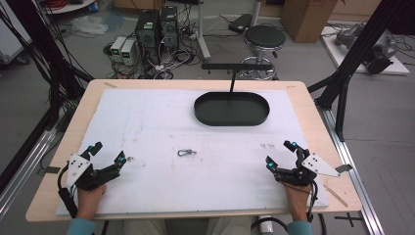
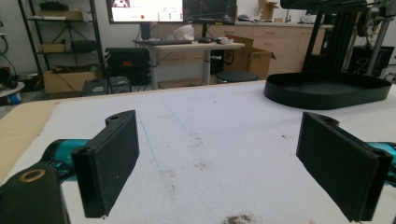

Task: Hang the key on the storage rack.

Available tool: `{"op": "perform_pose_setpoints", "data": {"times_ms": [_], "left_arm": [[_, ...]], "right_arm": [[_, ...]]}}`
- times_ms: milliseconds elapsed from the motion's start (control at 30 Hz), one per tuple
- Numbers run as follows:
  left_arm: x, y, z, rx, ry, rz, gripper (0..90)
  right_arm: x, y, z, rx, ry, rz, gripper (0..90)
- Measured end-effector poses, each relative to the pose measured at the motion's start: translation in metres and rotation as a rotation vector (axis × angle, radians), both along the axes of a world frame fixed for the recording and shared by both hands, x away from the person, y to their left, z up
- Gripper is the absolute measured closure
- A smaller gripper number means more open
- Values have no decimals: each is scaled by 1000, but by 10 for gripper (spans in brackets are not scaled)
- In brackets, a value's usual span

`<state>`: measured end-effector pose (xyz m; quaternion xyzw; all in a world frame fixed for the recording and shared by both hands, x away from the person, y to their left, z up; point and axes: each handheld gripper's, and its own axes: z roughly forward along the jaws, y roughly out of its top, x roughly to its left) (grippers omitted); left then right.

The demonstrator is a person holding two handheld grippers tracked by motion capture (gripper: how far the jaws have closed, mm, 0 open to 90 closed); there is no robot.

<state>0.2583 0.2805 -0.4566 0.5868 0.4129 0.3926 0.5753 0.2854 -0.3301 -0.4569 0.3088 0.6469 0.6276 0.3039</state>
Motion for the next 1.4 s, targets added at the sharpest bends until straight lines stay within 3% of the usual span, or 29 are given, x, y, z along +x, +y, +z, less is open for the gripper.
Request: {"op": "perform_pose_setpoints", "data": {"times_ms": [500,567,700,800,833,867,900,1033,1167,1233,1400], "left_arm": [[-1,-1,0,6,-16,-3,136],[-1,-1,0,6,-16,-4,136],[-1,-1,0,7,-16,-5,136],[-1,-1,0,7,-13,-4,136],[-1,-1,0,6,-14,-3,136],[-1,0,0,7,-14,-2,136],[-1,-1,0,8,-14,-2,136],[-1,-1,0,6,-13,-3,136],[-1,0,0,-1,-12,-4,136],[-1,0,0,1,-16,-6,136],[-1,0,0,-3,-14,-8,136]], "right_arm": [[0,0,0,2,3,0,89],[0,0,0,4,21,1,89],[1,0,1,0,9,1,89],[2,1,1,-8,21,13,89],[4,2,3,-22,58,28,89],[4,2,3,-22,58,28,89],[8,6,8,-49,87,44,89],[12,12,18,-75,80,60,89],[22,21,40,-101,109,97,89],[24,22,43,-107,109,109,90],[43,35,66,-168,155,209,89]]}}
